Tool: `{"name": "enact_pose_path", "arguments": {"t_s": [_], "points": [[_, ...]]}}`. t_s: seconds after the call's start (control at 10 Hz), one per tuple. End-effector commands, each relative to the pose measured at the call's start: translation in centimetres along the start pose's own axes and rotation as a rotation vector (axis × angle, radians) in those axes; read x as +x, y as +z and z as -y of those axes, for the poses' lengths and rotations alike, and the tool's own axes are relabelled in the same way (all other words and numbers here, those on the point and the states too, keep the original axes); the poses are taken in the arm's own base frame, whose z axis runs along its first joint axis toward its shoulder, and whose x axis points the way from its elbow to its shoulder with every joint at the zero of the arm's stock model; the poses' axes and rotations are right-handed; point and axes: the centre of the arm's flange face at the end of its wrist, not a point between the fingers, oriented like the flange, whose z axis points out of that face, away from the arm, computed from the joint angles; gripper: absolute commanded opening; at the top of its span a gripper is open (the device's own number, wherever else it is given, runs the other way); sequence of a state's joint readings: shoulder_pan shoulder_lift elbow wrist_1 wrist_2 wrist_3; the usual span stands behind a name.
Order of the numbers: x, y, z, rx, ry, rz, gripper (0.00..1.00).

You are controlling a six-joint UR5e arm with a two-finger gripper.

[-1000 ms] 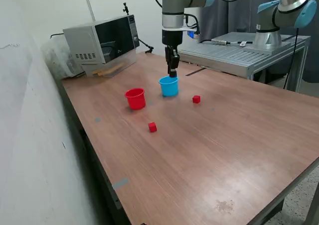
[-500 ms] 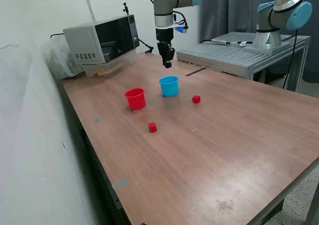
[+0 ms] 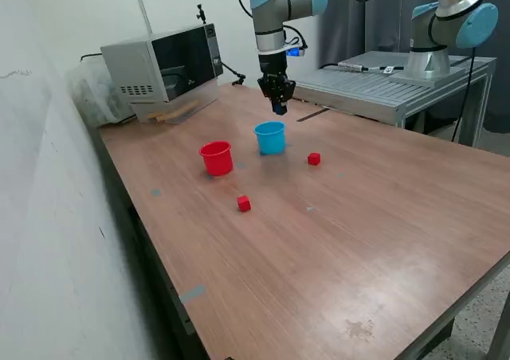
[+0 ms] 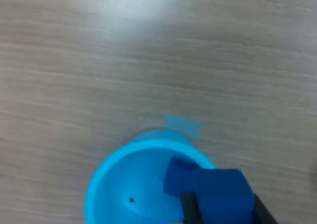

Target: Place red objects in the red bin, and blue objects in the blue bin.

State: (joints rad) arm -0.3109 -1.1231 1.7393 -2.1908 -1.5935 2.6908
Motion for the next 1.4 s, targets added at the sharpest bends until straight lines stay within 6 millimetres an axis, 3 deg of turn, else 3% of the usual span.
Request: {"name": "enact_pose_path", "arguments": {"t_s": [0.0,0.4,0.6,0.7,0.9,1.1,1.3], "points": [[-0.3,1.2,-1.1,-0.004,-0.037,-0.03,0.0],[-2.7,1.2,-2.7,-0.023,-0.021,-0.02,0.0],[-3.7,1.8,-2.6,-0.011,-0.007,-0.018,0.0],[-3.7,2.0,-2.6,-0.009,-0.006,-0.017,1.0],[-3.2,2.1,-2.5,-0.006,-0.01,-0.019,1.0],[-1.4,0.9,-2.4,-0.02,-0.033,-0.015,1.0],[4.3,0.2,-0.3,-0.006,-0.12,-0.026,1.0]]}}
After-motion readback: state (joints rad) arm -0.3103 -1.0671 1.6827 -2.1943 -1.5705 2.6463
